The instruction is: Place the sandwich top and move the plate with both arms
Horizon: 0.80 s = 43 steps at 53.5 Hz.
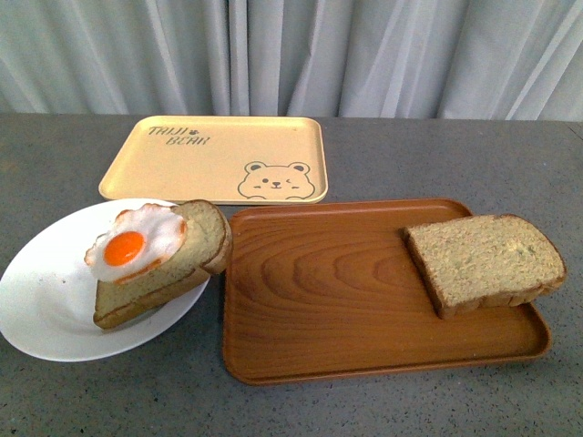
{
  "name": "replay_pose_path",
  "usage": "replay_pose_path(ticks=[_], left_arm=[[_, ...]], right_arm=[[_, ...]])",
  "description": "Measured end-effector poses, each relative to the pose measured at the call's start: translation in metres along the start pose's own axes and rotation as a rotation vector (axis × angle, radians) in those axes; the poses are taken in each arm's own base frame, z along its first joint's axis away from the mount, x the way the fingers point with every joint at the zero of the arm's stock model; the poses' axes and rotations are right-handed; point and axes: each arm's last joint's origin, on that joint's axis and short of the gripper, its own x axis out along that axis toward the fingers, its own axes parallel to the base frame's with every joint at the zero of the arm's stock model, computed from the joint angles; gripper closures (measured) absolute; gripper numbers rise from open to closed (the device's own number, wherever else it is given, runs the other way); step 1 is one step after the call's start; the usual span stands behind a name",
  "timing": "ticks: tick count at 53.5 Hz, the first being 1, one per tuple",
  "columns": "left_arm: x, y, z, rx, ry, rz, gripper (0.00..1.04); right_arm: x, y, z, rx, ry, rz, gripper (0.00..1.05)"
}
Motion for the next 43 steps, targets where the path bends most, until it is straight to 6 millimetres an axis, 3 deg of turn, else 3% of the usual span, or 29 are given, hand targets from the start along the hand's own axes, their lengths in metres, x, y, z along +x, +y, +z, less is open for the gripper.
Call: replay_pose_path(ticks=[43], left_arm=[[0.0,0.0,0.0,0.0,0.0,0.0,0.09]], right_arm=[[0.0,0.0,0.0,0.0,0.0,0.0,0.09]])
